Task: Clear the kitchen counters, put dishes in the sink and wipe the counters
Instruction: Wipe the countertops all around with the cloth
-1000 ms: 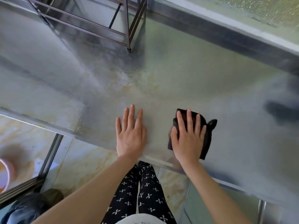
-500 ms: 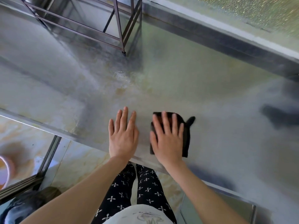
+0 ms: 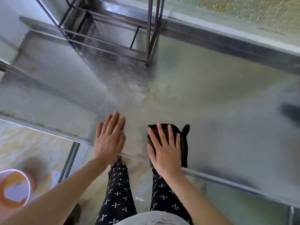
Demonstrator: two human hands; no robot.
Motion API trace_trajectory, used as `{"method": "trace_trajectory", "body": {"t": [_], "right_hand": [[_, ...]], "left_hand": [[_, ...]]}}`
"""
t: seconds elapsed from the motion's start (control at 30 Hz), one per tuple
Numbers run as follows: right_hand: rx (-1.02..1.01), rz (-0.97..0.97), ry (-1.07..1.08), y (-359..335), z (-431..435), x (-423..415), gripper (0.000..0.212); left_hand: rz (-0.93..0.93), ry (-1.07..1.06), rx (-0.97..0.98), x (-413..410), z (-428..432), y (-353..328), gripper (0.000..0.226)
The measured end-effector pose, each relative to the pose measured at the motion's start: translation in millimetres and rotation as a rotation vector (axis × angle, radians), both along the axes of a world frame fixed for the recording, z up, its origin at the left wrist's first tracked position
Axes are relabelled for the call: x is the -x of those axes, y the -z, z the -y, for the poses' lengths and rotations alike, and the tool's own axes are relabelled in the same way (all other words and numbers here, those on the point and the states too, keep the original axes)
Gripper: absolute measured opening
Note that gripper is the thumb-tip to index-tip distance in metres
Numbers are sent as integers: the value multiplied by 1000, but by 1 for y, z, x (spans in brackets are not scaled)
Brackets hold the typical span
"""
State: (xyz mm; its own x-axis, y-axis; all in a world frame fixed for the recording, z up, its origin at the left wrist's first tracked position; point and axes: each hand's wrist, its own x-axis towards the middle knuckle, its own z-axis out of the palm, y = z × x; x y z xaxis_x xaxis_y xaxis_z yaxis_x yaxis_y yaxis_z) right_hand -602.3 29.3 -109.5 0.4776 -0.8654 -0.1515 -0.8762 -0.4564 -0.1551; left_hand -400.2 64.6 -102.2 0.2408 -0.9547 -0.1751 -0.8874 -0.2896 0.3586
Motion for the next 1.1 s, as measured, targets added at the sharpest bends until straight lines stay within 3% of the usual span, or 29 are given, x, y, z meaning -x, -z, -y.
{"method": "trace_trajectory", "body": {"t": [0.1,0.2,0.27,0.4,0.5,0.7,0.77,0.93,1.0,1.1], "right_hand": [[26,-29,-36,3,9,12,49],[54,-44,389,2,15,1,50],[55,-19,540,0,3,-36,51],[38,3,259,2,-40,-106,50],[45,14,138,5,-35,-99,49],[73,-32,582,5,-7,-97,51],[72,-4,547,3,-19,-126,51],[72,48,126,6,-37,-139,49],[95,6,154,7,-17,-121,49],[97,-24,434,6,26,-100,51]], "left_hand": [[34,36,-9,-53,4,-2,55],[89,113,-29,-99,13,1,56],[106,195,-20,-118,17,5,54],[102,247,23,-124,19,10,52],[101,263,18,-126,19,12,52],[118,301,3,-129,21,17,53],[121,308,-6,-130,20,18,53],[122,321,-25,-130,19,17,53],[119,321,-25,-131,19,17,53],[128,312,-16,-130,20,18,53]]}}
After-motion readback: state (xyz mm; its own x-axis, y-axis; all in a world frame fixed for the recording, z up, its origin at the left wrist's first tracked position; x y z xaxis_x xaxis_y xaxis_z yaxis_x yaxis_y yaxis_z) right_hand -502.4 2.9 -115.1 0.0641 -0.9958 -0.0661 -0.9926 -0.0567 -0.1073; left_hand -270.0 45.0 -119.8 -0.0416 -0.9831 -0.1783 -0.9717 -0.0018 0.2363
